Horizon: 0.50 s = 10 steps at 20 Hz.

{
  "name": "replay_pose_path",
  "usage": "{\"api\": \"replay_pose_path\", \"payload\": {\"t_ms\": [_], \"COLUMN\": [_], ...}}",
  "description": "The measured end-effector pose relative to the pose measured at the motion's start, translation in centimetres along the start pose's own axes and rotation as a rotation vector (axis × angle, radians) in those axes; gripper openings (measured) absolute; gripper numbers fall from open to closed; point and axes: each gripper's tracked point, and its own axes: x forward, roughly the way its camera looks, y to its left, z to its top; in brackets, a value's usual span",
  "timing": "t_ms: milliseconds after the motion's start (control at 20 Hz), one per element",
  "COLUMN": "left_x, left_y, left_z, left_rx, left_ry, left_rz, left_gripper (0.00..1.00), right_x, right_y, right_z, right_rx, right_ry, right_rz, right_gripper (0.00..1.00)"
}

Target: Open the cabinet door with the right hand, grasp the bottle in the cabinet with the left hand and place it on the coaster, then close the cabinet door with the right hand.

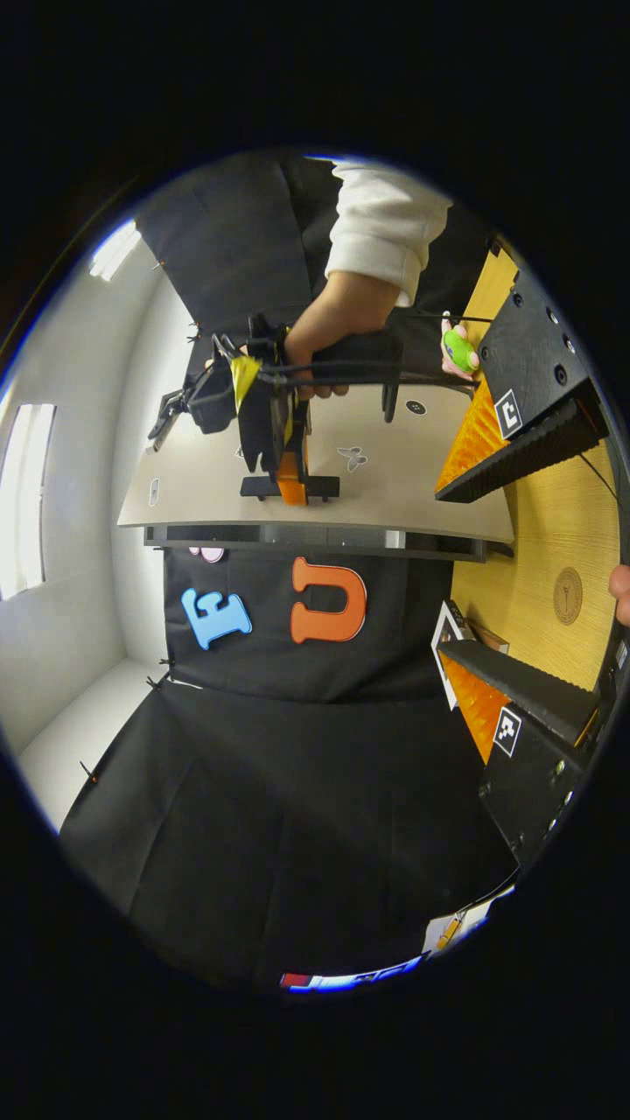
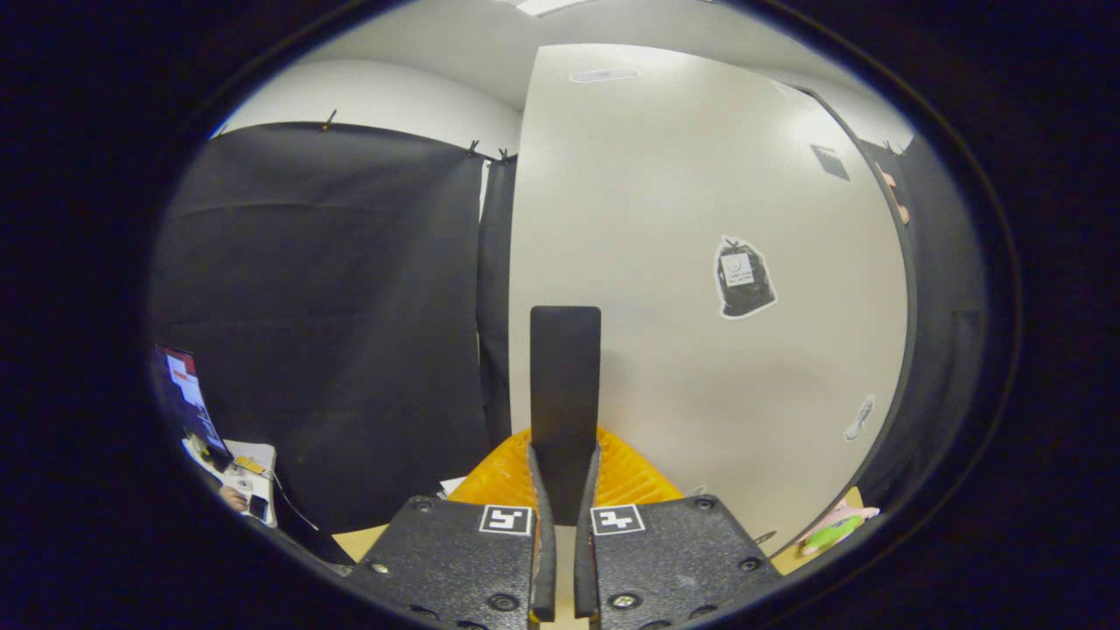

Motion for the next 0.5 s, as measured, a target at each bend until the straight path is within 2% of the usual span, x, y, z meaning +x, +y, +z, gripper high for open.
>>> {"api": "replay_pose_path", "payload": {"t_ms": [200, 500], "left_x": [0.0, -0.2], "left_y": [-1.2, -3.9], "left_z": [-0.3, -0.8], "left_rx": [-0.004, -0.007], "left_ry": [0.005, 0.02], "left_rz": [-0.031, -0.095], "left_gripper": [0.95, 0.95], "right_x": [-1.8, -5.1], "right_y": [-0.5, -1.6], "right_z": [-0.2, -0.1], "right_rx": [-0.005, -0.003], "right_ry": [0.007, 0.013], "right_rz": [0.02, -0.002], "right_gripper": [0.11, 0.11]}}
